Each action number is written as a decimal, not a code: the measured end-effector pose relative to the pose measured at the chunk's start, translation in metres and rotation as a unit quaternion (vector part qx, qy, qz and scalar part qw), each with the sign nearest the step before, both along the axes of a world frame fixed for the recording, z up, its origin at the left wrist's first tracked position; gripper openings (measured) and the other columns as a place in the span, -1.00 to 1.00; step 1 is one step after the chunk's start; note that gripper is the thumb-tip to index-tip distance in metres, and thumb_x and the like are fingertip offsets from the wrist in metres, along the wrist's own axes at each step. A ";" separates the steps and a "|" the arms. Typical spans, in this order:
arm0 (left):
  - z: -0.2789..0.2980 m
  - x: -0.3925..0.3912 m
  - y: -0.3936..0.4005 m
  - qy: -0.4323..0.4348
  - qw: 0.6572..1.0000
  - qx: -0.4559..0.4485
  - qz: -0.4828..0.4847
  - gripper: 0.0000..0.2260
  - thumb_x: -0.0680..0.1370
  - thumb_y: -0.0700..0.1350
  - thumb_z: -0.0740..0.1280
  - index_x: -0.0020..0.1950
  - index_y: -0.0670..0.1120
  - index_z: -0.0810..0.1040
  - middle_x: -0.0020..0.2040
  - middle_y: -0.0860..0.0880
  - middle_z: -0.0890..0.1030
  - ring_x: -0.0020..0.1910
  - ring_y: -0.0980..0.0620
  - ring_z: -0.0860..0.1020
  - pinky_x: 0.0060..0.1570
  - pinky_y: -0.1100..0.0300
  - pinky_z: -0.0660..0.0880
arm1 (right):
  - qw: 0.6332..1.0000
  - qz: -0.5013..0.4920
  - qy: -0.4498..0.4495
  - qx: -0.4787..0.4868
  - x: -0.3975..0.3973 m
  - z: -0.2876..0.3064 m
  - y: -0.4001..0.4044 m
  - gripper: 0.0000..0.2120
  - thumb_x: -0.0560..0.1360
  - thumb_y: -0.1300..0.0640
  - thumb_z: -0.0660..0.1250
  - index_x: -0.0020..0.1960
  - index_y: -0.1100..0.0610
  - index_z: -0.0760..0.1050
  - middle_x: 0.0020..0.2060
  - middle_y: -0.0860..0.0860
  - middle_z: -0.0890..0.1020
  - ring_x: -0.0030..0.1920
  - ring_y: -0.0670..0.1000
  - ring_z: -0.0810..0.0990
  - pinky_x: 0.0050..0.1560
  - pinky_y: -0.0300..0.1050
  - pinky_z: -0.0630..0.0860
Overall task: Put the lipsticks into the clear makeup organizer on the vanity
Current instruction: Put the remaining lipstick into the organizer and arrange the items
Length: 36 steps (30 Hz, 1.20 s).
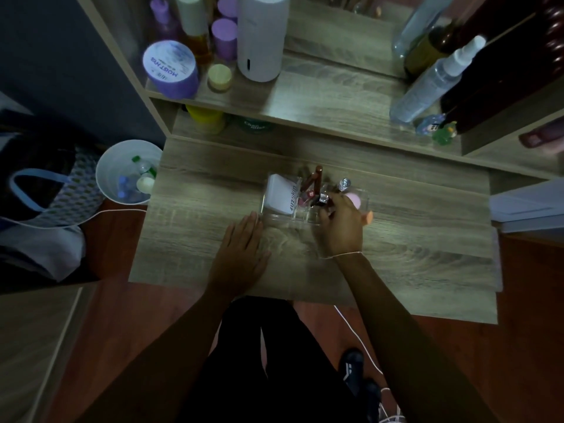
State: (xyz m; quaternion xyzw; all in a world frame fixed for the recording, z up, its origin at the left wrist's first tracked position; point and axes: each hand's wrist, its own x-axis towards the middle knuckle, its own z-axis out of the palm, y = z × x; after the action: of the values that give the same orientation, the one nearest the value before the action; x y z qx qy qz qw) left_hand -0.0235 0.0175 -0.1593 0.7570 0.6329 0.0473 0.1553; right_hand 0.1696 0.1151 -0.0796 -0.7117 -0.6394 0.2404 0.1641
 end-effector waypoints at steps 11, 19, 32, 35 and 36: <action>0.009 0.001 0.000 -0.010 1.000 -0.005 0.003 -0.44 0.56 0.09 0.10 0.44 -0.24 0.27 0.46 -0.24 0.31 0.46 -0.18 0.26 0.41 -0.13 0.19 | 1.000 -0.005 0.021 0.017 0.000 0.009 0.001 -0.73 0.43 0.18 0.44 0.12 0.14 0.56 -0.07 0.10 0.64 -0.08 0.10 0.62 0.13 0.12 0.51; 0.010 0.001 0.000 -0.018 1.000 -0.006 -0.002 -0.43 0.57 0.10 0.08 0.46 -0.24 0.23 0.46 -0.25 0.30 0.47 -0.18 0.23 0.43 -0.14 0.16 | 1.000 -0.001 0.006 0.011 -0.001 0.015 0.000 -0.75 0.45 0.13 0.40 0.13 0.11 0.55 -0.04 0.11 0.64 -0.04 0.14 0.63 0.19 0.26 0.46; 0.067 0.018 0.037 -0.235 0.962 0.130 0.041 -0.53 0.58 -0.09 0.10 0.47 -0.19 0.17 0.50 -0.24 0.16 0.52 -0.14 0.06 0.47 -0.14 0.06 | 0.974 0.055 0.032 0.216 0.022 0.075 0.036 -0.88 0.50 0.15 0.35 0.02 0.11 0.60 -0.12 0.08 0.67 -0.11 0.12 0.58 -0.03 -0.02 0.47; 0.088 0.036 0.072 -0.228 0.964 0.134 0.037 -0.58 0.60 -0.13 0.14 0.45 -0.18 0.24 0.49 -0.25 0.21 0.50 -0.16 0.10 0.44 -0.17 0.16 | 0.986 0.136 -0.025 0.095 0.021 0.069 0.056 -0.76 0.50 0.11 0.34 0.17 0.06 0.56 0.03 0.11 0.63 0.08 0.15 0.53 0.12 -0.03 0.35; 0.092 0.041 0.080 -0.211 0.968 0.131 0.027 -0.58 0.59 -0.15 0.15 0.45 -0.18 0.25 0.50 -0.24 0.21 0.50 -0.16 0.09 0.44 -0.17 0.16 | 0.984 0.158 -0.037 0.070 0.020 0.067 0.060 -0.72 0.50 0.13 0.34 0.21 0.05 0.54 0.06 0.12 0.61 0.11 0.17 0.50 0.14 -0.01 0.35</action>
State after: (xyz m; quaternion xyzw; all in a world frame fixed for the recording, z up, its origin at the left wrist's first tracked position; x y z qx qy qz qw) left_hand 0.0171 0.0977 -0.0677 0.7263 0.5944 0.2927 0.1832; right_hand 0.1892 0.1750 -0.0130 -0.5966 -0.7647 0.1919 0.1496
